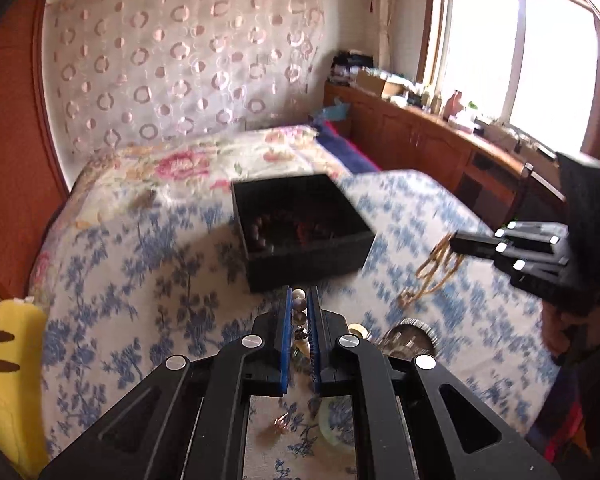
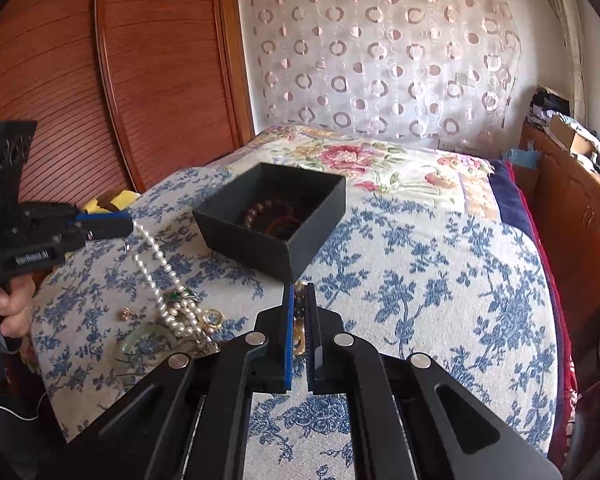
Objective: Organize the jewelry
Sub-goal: 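Grasp the pearl necklace with the left tool while the right tool lifts the gold chain, then lower both necklaces into the black box and open both tools, then move both tools back over the remaining jewelry pile, then grasp the silver hair pins with the left tool while the right tool grasps the silver bangle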
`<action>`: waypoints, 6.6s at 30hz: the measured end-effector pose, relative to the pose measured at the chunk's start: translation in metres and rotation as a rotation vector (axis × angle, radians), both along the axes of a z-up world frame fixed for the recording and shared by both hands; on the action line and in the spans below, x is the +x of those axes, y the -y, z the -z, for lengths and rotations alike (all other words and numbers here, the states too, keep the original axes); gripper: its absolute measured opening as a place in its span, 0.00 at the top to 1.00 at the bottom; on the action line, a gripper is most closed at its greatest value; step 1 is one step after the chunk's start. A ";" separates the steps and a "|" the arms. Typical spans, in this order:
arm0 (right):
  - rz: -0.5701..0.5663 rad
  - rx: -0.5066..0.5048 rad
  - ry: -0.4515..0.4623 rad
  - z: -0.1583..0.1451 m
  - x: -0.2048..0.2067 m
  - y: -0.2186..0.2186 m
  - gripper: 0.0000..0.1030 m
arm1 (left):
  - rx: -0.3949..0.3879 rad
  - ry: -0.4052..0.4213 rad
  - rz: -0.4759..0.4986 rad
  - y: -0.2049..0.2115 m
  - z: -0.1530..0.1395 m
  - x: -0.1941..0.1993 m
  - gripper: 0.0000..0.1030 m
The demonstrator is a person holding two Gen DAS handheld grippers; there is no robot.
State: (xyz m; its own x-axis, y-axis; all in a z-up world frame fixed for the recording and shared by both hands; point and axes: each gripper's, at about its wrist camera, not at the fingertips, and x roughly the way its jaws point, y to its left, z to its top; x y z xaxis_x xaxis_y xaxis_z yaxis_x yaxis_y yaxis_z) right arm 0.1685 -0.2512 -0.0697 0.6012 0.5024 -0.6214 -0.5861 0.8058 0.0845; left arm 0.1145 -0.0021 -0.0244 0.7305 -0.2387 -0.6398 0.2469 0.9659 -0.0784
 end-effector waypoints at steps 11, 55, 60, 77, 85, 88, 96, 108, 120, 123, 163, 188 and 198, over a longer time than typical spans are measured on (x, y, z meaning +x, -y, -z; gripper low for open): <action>-0.022 0.002 0.045 -0.023 -0.006 -0.007 0.95 | 0.014 0.096 0.006 0.006 -0.052 0.000 0.94; -0.042 0.000 0.129 -0.087 0.067 -0.063 0.95 | 0.069 0.212 -0.017 0.017 -0.138 0.085 0.94; -0.045 0.007 0.094 -0.077 0.086 -0.069 0.95 | 0.060 0.143 -0.029 0.011 -0.105 0.100 0.94; -0.045 -0.062 -0.001 -0.031 0.121 -0.098 0.94 | 0.050 0.079 -0.068 -0.024 -0.054 0.084 0.92; -0.046 -0.071 0.010 -0.028 0.115 -0.097 0.69 | 0.061 0.073 -0.066 -0.026 -0.032 0.052 0.81; -0.051 -0.067 0.012 -0.029 0.106 -0.092 0.69 | 0.050 0.061 -0.059 -0.026 -0.024 0.040 0.81; -0.071 -0.076 0.002 -0.020 0.058 -0.073 0.69 | 0.065 0.049 -0.039 -0.020 -0.005 0.011 0.64; -0.104 -0.090 -0.114 0.027 0.005 -0.045 0.85 | 0.044 -0.014 -0.028 -0.015 0.027 -0.009 0.53; -0.115 -0.112 -0.180 0.051 -0.017 -0.034 0.85 | -0.007 -0.079 -0.017 -0.008 0.057 -0.024 0.53; -0.098 -0.126 -0.197 0.058 -0.017 -0.032 0.85 | -0.007 -0.100 -0.009 -0.004 0.064 -0.025 0.53; 0.012 -0.084 -0.142 0.040 -0.023 0.016 0.66 | 0.079 -0.190 0.259 0.093 0.081 -0.007 0.33; 0.029 -0.082 -0.161 0.051 -0.020 0.018 0.66 | 0.075 -0.172 0.261 0.092 0.078 -0.006 0.49; -0.016 -0.072 -0.179 0.054 -0.018 0.001 0.66 | 0.033 -0.104 0.197 0.066 0.053 -0.011 0.49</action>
State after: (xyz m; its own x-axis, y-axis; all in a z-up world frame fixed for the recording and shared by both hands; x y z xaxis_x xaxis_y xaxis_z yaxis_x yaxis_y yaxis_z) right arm 0.1510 -0.2521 -0.1240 0.4702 0.4612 -0.7525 -0.5792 0.8045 0.1312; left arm 0.1040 -0.0685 -0.0775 0.6016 -0.3475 -0.7193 0.4229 0.9024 -0.0823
